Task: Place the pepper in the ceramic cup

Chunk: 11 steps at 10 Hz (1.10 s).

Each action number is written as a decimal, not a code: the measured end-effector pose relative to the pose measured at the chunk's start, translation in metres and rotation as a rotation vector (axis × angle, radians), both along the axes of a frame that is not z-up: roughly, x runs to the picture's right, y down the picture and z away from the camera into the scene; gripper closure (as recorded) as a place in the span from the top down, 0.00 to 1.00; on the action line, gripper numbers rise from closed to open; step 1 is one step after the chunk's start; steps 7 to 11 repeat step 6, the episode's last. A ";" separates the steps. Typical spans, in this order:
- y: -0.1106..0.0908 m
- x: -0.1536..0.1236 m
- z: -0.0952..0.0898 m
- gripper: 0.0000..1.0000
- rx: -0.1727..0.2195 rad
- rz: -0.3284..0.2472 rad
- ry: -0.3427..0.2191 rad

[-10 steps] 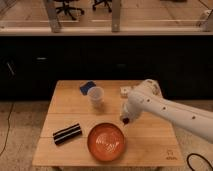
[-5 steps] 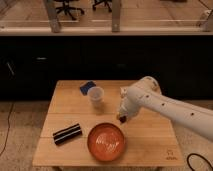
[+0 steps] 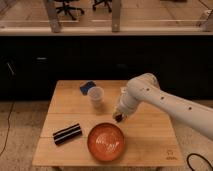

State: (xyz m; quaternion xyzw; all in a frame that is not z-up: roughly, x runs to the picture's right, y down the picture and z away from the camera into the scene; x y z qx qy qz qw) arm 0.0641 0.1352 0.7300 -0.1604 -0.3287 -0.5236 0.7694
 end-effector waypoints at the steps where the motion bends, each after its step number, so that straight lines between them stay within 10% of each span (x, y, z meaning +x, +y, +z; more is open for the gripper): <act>1: -0.001 -0.004 -0.001 0.00 -0.016 0.008 -0.016; 6: -0.012 -0.022 -0.007 0.00 -0.123 0.079 -0.107; 11: -0.012 -0.022 -0.007 0.00 -0.123 0.079 -0.107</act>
